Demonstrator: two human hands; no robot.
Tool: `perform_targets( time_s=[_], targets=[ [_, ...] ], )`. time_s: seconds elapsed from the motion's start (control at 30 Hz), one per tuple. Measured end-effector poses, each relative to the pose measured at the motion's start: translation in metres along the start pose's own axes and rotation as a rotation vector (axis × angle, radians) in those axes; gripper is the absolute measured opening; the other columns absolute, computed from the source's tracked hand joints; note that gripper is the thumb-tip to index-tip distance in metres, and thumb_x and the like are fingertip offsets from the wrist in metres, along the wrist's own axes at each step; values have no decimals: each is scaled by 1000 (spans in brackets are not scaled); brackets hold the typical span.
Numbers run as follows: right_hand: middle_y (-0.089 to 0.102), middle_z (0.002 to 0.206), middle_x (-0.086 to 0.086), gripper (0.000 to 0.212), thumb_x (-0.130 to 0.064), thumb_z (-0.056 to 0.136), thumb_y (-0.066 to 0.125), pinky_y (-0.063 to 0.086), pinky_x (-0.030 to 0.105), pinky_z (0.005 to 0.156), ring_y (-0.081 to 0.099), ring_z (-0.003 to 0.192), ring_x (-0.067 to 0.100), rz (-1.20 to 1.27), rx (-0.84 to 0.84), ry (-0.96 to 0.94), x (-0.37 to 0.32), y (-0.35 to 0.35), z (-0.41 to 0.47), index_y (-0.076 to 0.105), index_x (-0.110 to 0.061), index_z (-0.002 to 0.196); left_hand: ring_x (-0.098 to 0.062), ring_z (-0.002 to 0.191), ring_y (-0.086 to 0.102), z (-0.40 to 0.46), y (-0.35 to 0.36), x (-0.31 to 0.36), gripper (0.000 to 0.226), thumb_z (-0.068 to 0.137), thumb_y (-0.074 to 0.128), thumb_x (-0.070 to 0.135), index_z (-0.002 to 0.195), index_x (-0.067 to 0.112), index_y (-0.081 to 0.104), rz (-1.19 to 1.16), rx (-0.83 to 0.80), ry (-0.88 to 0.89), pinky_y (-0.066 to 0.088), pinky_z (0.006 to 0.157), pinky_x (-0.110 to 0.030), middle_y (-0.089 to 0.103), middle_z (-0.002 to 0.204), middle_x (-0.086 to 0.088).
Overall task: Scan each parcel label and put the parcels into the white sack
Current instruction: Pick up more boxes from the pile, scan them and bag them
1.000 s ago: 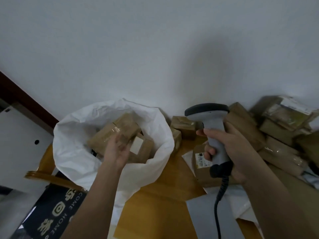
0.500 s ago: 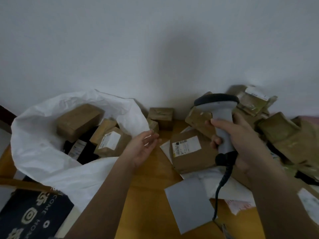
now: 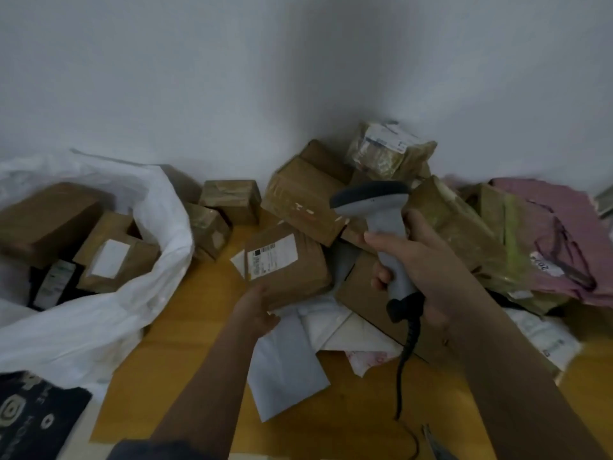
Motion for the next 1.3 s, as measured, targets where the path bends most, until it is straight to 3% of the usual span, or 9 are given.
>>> perform_targets(
  time_s=[0.17,0.27,0.47,0.63,0.7,0.8,0.93,1.13,1.3],
  targets=[
    [54,110,37,34,-15,93,63,47,32,50,48,47,15,-53,-22,63,23,-21,23,47,-14,123,-33,122,46,32,3,-19,41,94,63,24,128,12,43,-139,41,-73,48,96,-44,45,134,-14],
    [56,98,25,32,-16,93,63,46,33,52,48,49,15,-63,-24,89,35,-25,30,48,-14,121,-33,126,44,44,6,-23,46,93,65,25,128,11,40,-229,13,-101,50,90,-47,46,118,-14],
    [53,101,18,36,-13,92,63,46,29,46,47,45,12,-29,-12,152,48,-17,27,46,-11,123,-41,134,37,54,4,-18,53,92,65,17,138,14,40,-324,-38,-46,41,102,-59,40,134,-15],
    [53,104,20,35,-11,92,63,47,27,44,46,45,12,-34,-35,136,41,6,23,45,-11,122,-34,107,56,48,-19,-4,84,67,86,27,137,24,40,-376,8,62,55,65,-52,51,133,-11],
    [53,106,20,35,-11,92,63,47,27,45,47,45,12,-20,-42,126,38,16,22,45,-12,122,-28,90,58,36,-33,9,76,73,82,21,134,24,38,-392,55,133,57,74,-49,53,120,-12],
    [54,104,19,35,-11,92,64,47,26,45,47,45,12,-1,-50,112,34,29,19,47,-14,122,-25,91,54,18,-60,20,70,79,77,21,133,28,34,-297,68,231,53,88,-47,51,112,-6],
    [56,87,12,39,-11,91,66,49,28,46,49,46,12,2,-15,99,30,41,18,47,-17,125,-20,91,51,-10,-96,41,65,79,73,24,134,27,39,-236,66,353,49,71,-37,51,110,-4],
    [57,82,7,51,-11,86,72,51,26,49,51,49,11,19,-10,25,21,60,15,42,-19,126,-24,95,55,-50,-116,73,70,70,68,32,135,14,50,-235,-126,521,49,72,-35,58,111,-7],
    [56,80,9,63,-20,79,78,51,24,50,53,56,13,-84,-37,-27,16,68,11,38,-21,128,-40,132,46,-67,-117,93,76,65,77,36,135,15,54,-306,-289,584,36,110,-58,51,141,-19]
  ],
)
Point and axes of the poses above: each hand's wrist, its own z-axis towards the middle knuckle, its own y-axis out of the palm, x = y × z, the point moved 5 cm from there along z, towards the middle knuckle
